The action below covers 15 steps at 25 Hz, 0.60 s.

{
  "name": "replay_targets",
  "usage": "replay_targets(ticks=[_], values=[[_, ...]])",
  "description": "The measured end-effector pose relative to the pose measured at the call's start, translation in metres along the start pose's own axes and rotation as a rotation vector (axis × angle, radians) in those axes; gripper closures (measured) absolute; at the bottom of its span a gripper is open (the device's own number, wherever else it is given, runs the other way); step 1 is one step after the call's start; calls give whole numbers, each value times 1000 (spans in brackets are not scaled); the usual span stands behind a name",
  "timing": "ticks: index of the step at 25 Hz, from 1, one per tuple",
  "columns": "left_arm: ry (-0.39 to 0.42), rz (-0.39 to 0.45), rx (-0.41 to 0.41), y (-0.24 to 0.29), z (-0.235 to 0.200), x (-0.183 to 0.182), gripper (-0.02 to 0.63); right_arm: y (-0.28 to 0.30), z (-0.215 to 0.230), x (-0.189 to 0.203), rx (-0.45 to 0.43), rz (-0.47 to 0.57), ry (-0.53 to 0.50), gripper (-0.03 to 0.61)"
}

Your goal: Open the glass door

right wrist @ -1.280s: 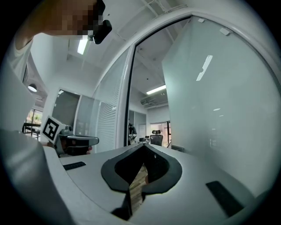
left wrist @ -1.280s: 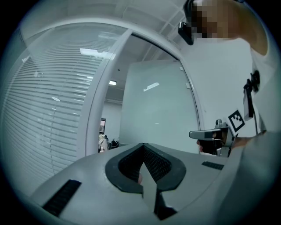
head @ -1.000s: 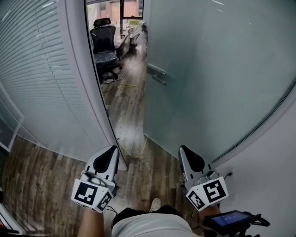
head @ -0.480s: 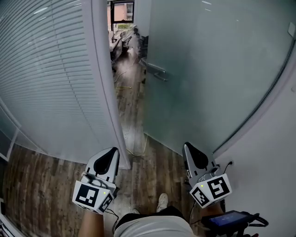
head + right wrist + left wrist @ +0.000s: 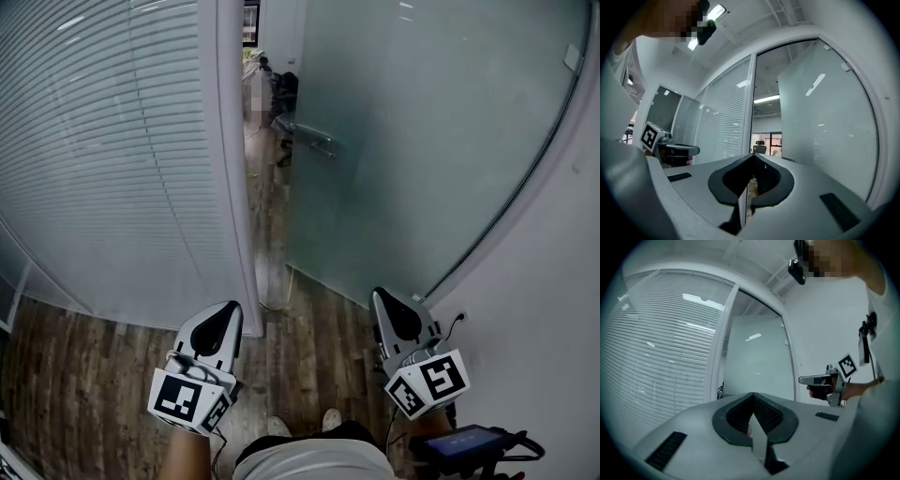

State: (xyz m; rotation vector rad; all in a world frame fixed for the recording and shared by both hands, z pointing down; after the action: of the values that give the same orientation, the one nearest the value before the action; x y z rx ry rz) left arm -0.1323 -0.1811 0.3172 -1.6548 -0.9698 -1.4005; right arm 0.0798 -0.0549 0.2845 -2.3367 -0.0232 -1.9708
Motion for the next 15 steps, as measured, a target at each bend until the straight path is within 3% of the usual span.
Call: replay_targets(ticks=[15], values=[[-7,22,-11,11,35,-3,614,-23,30,-5,7,25,-30,578]])
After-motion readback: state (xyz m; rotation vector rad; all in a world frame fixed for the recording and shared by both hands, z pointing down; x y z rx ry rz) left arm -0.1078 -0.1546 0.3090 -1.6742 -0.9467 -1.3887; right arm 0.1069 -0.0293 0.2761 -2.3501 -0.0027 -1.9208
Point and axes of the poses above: the fingertips, and each gripper's own axes: y forward along the fingers, z to its right, x out of its underside, the point moved 4 cm from there along -y, backward along the fingers, and after that the axes turned 5 degrees about -y, right-handed, at the moved point
